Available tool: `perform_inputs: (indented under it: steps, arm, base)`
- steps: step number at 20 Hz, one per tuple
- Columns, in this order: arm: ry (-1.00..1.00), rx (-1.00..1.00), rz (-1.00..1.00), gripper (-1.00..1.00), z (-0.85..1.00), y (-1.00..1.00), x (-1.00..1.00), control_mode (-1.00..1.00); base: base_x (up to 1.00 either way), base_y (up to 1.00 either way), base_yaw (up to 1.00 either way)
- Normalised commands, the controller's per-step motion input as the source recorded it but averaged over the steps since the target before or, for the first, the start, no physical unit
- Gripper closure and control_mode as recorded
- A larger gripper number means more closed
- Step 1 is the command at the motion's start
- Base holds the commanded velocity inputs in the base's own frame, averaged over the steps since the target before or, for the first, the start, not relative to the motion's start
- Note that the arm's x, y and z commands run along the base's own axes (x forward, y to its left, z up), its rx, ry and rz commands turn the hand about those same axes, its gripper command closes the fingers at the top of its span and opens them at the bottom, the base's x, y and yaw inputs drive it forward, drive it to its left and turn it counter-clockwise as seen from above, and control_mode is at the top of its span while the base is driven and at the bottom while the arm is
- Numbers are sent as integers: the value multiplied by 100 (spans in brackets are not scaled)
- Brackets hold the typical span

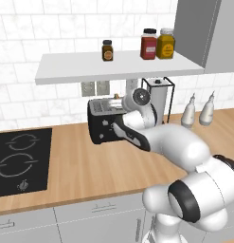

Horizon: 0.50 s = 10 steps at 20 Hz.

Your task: Start the toaster. Once the lever pops up, take the bread to the plate on the dining counter.

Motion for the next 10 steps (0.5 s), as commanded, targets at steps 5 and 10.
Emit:
perform_inputs:
  steps: [5,10]
  arm:
    - [4,0,0,-100,0,0,31,-100]
    - [7,0,0,-100,0,0,36,-100]
  base:
    - [0,0,0]
    - [0,0,0]
